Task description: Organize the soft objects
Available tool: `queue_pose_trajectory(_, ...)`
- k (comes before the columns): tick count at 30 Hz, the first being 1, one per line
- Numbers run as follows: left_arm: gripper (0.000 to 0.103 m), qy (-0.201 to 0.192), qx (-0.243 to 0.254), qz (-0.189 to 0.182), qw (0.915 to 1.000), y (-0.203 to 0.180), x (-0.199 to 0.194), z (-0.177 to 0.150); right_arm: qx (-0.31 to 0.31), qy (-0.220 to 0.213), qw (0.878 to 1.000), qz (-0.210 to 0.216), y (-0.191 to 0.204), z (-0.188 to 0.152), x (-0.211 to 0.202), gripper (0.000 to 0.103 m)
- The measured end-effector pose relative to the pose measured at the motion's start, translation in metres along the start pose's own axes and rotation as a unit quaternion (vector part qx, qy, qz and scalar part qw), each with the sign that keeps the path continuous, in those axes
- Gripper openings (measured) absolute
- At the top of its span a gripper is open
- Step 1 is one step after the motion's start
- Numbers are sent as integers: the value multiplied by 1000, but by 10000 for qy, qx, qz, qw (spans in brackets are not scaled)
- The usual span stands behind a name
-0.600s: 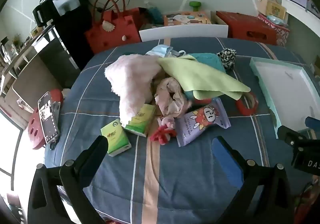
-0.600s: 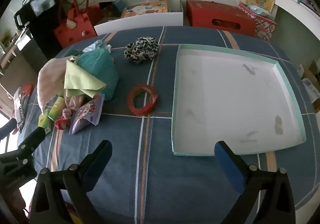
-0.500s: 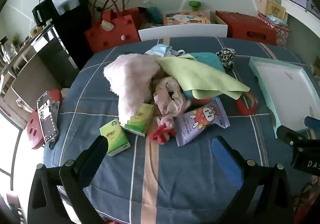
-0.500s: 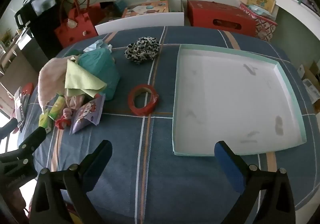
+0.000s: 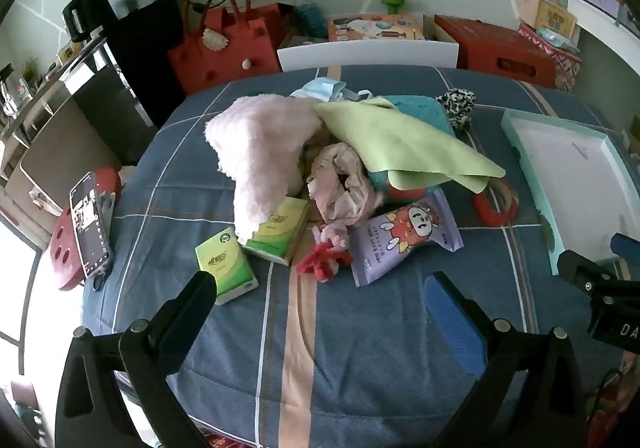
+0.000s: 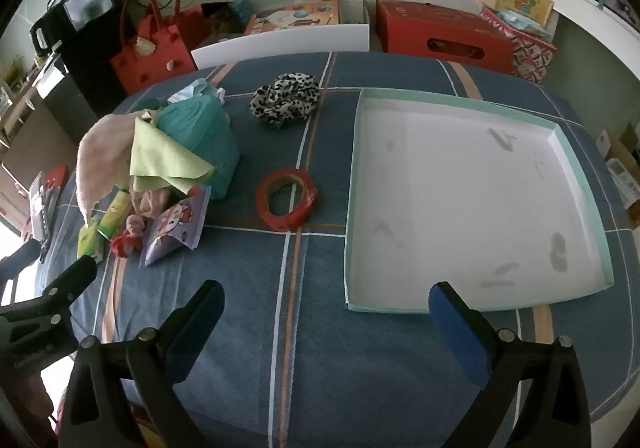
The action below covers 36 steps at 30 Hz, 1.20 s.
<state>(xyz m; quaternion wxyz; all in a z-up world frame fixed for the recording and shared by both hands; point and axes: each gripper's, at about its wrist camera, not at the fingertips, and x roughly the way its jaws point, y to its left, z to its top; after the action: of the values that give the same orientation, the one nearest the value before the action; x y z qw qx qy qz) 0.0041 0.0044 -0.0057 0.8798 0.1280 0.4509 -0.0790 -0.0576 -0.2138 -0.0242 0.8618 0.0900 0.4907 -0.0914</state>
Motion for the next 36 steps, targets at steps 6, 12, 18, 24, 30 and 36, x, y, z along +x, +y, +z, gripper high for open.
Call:
queue_pose_trajectory(6,103,56,-42,1,10000,-1,3,0,-31,-6,10000,-5,1,-1,-1,103)
queue_pose_trajectory(12,103,71,-90,11,9999,0,5,-1,-32,-8,10000,-1,1,-1,-1,103)
queue_pose_trajectory(18,103,128,-146,-20,9998,3,7,-1,-28,-5,10000,-2,1,-1,-1,103)
queue_pose_trajectory(24,103,164,-182,-32,9997,5,9,-2,-29,-3,10000,1,1,-2,-1,103)
queue_pose_trajectory(30,103,178,-181,-31,9997,5,10,-2,-30,-2,10000,1,1,-2,-1,103)
queue_pose_trajectory(36,103,192,-194,-28,9996,5,11,-2,-34,-1,10000,1,1,-2,0,103)
